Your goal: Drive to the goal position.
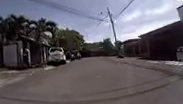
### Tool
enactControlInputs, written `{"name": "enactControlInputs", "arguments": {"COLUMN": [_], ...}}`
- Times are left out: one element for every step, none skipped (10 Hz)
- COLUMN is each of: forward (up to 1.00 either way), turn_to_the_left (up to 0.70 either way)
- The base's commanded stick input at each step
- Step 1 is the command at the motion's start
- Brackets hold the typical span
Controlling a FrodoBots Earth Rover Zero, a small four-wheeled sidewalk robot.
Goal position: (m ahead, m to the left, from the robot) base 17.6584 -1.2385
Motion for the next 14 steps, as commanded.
{"name": "enactControlInputs", "arguments": {"forward": [0.45,0.45,0.45,0.45,0.45,0.45,0.45,0.45,0.45,0.45,0.45,0.45,0.45,0.45], "turn_to_the_left": [0.00,0.00,0.00,0.00,0.00,0.00,0.00,0.00,0.00,0.00,0.00,0.00,0.00,0.00]}}
